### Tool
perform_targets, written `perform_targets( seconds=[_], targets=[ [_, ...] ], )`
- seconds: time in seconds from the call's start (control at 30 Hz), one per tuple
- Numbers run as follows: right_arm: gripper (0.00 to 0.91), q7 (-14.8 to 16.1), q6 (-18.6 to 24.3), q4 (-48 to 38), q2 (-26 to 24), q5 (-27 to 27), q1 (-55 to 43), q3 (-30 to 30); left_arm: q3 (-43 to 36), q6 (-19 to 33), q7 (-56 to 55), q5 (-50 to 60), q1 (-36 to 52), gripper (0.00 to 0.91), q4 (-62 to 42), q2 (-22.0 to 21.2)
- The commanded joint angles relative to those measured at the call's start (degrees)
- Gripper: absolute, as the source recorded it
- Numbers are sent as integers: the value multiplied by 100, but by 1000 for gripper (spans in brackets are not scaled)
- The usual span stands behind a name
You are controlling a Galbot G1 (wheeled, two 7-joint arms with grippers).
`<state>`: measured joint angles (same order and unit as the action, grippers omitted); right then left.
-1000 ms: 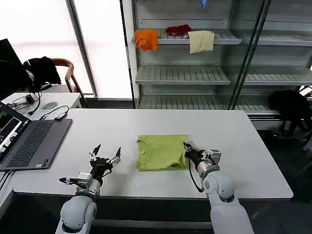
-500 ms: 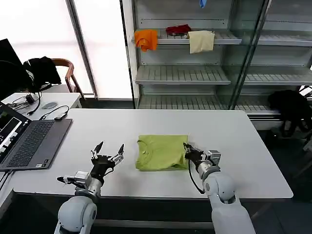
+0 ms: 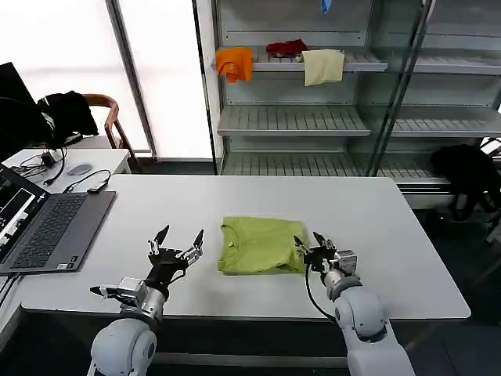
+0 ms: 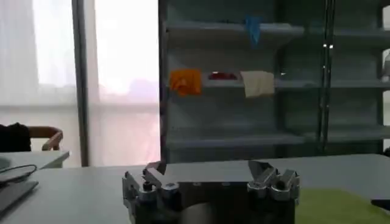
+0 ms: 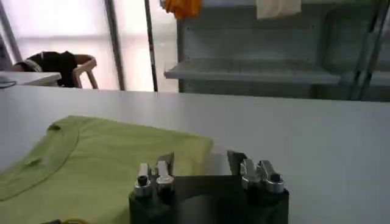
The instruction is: Fold and organize the clothes.
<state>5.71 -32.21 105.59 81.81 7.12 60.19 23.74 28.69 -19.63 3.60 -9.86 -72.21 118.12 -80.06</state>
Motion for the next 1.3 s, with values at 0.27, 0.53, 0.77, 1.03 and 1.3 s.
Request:
perform_targets(
  seconds=[0.27,0.53,0.77,1.03,1.3],
  targets=[
    [907,326,288,600,67,-1359,889,-226,105,67,4,-127,-197,907,62,65],
    [907,432,297,908,-88,-1363,1352,-53,90,92,1,-128,-200,907,25,60],
    [907,420,300,1127,-118,-1318,1580,62,100,121,0,-139,-220,907,41,67],
    [907,-96,462,1590,-322,-1179,1831,364,202,121,-30,-275,-257,907,50,117],
    [907,-227,129,1648,-774,-330,2031,1171,373,82,-79,-580,-229,907,-89,266]
  ],
)
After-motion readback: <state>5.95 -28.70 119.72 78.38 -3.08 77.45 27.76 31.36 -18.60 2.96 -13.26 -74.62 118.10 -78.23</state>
